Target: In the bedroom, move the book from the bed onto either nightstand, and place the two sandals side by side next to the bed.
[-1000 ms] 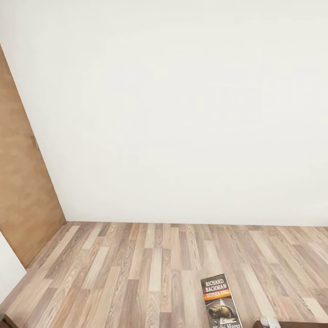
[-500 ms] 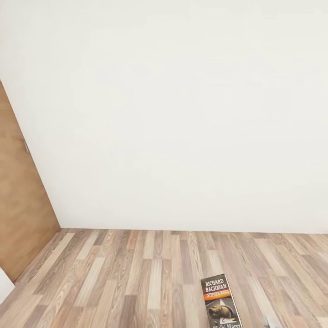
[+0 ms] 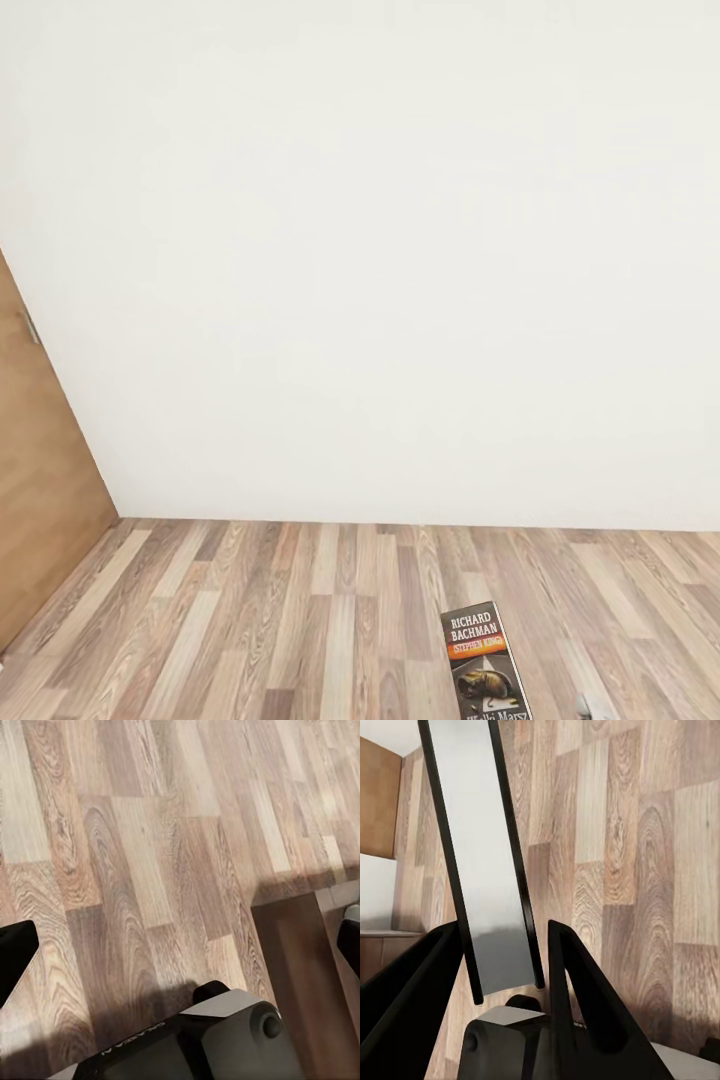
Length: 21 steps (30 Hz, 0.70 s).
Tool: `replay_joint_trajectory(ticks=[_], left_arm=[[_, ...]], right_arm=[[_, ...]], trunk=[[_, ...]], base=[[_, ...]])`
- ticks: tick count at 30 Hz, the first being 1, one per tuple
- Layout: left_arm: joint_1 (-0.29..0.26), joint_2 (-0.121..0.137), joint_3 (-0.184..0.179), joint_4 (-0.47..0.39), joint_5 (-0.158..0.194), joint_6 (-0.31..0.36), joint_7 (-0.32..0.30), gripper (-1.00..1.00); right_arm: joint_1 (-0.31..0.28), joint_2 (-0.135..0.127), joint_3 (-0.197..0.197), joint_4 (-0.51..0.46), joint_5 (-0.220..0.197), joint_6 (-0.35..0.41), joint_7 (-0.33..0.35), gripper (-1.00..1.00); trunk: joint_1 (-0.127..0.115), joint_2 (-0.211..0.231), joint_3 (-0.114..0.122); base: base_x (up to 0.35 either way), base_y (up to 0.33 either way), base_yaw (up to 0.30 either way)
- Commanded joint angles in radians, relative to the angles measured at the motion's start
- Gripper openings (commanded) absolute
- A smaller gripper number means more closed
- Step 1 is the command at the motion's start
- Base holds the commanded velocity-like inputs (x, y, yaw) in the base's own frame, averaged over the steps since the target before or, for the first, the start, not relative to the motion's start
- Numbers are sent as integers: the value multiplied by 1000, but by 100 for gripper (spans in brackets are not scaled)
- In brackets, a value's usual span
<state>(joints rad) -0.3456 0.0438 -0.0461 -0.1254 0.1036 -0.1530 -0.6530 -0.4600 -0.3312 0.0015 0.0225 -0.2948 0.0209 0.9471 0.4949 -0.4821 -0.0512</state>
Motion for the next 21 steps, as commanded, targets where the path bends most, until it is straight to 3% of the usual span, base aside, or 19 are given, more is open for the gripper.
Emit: replay_joint_trajectory(ticks=[1, 21], left_arm=[[-1, 1, -6, 2, 10, -2, -3, 100], [-1, 0, -6, 2, 10, -2, -3, 100]], right_arm=[[-2, 0, -5, 2, -6, 2, 4, -100], [-2, 0, -5, 2, -6, 2, 4, -100]], trunk=[[1, -2, -2], [1, -2, -2]], base=[[330, 0, 0], [330, 0, 0]])
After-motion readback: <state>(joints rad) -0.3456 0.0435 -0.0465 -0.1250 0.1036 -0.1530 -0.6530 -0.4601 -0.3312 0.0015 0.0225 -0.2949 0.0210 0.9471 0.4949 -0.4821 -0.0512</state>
